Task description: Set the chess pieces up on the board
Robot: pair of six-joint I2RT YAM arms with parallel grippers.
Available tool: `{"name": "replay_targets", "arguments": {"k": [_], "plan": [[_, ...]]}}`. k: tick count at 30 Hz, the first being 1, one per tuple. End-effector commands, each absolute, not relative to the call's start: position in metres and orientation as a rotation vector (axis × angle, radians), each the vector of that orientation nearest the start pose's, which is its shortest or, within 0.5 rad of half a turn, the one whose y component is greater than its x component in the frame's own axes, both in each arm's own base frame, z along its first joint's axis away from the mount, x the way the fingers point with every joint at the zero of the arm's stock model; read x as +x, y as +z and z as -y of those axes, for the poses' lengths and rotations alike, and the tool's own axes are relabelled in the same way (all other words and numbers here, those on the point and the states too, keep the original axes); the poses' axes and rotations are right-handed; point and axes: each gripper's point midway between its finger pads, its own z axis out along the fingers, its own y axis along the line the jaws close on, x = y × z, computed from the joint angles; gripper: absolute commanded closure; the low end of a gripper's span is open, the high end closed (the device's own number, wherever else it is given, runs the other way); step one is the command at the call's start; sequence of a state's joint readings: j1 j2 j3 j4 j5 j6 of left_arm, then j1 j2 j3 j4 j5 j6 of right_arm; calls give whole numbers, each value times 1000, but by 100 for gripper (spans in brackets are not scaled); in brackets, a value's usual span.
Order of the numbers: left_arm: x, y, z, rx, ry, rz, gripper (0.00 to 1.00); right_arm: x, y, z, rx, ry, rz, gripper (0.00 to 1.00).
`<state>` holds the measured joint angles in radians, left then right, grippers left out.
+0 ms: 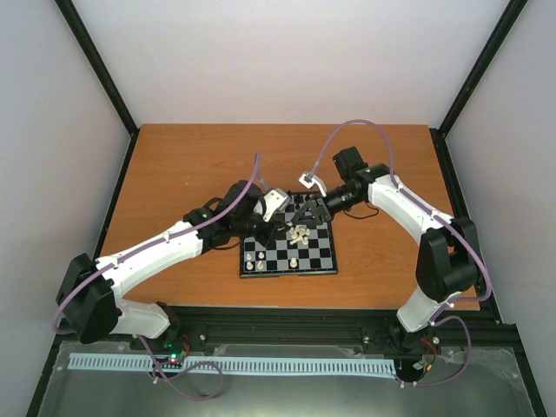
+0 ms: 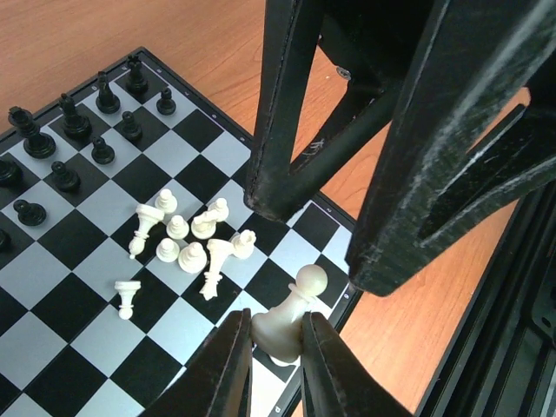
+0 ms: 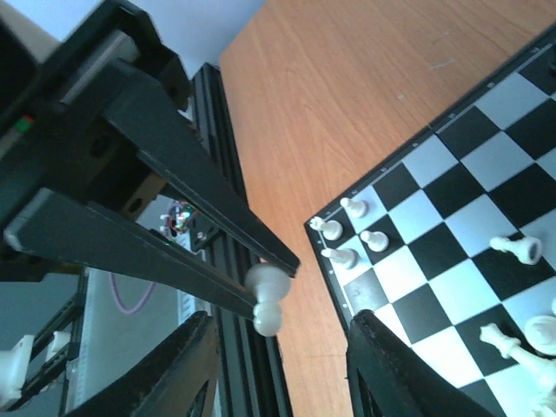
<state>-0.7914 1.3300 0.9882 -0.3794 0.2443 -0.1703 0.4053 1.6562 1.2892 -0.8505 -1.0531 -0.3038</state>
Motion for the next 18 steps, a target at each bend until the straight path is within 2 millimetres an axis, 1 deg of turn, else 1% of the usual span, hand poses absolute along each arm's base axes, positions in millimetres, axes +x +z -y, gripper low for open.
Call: {"name": "replay_targets", "arguments": {"k": [1,9,18], "plan": [[239,200,314,897,-802,-2160,82,255,212,-277,-1085,1575,-2177,59],[240,199,315,899,-805,-2156,82,254,206,-280,-1063,1645,-2191,68],[240,197,314,899,-795,-2160,82,255,200,-282,-1060,1651,-2204,70]]}}
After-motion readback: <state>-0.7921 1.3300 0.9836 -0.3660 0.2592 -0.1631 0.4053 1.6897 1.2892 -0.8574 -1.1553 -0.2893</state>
